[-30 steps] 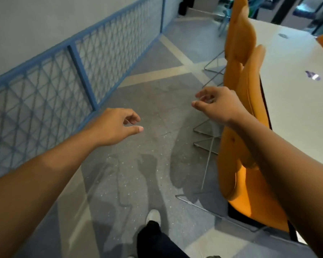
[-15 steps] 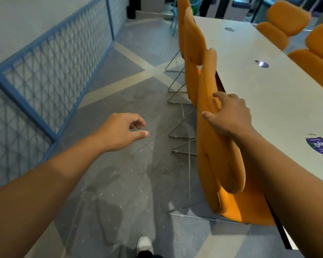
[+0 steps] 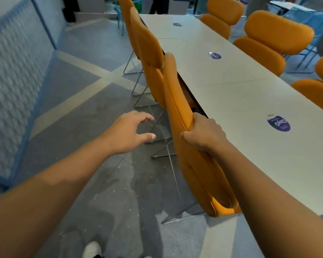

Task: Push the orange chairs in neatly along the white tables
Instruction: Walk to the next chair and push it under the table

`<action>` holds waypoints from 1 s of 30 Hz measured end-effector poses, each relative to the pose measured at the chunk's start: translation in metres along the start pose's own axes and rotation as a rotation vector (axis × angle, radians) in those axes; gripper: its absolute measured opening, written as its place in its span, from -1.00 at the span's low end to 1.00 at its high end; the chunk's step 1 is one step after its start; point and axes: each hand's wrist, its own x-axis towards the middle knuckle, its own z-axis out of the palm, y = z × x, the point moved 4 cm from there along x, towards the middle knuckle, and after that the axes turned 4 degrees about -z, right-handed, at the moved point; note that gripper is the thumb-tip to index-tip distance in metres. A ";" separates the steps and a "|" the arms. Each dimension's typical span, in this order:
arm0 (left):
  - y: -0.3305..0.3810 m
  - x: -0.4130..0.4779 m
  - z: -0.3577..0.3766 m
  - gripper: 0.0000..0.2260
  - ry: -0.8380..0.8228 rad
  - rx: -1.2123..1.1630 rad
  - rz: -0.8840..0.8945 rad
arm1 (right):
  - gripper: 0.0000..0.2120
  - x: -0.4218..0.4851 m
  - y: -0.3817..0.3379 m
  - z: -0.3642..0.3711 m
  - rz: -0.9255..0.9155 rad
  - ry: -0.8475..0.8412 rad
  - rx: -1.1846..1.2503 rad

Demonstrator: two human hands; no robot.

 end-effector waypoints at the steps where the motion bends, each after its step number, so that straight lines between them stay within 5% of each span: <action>1: 0.001 0.008 0.000 -0.48 -0.021 0.002 0.033 | -0.58 -0.001 -0.002 0.000 0.035 0.000 -0.008; 7: -0.010 0.039 -0.005 -0.43 -0.117 0.011 0.173 | -0.66 -0.008 -0.017 0.002 0.236 0.096 -0.023; 15: -0.038 0.073 -0.028 -0.40 -0.231 0.050 0.358 | -0.47 -0.017 -0.022 0.015 0.283 0.379 -0.238; 30: 0.007 0.186 -0.011 -0.19 -0.254 0.375 0.662 | -0.43 -0.011 -0.022 0.017 0.417 0.375 -0.314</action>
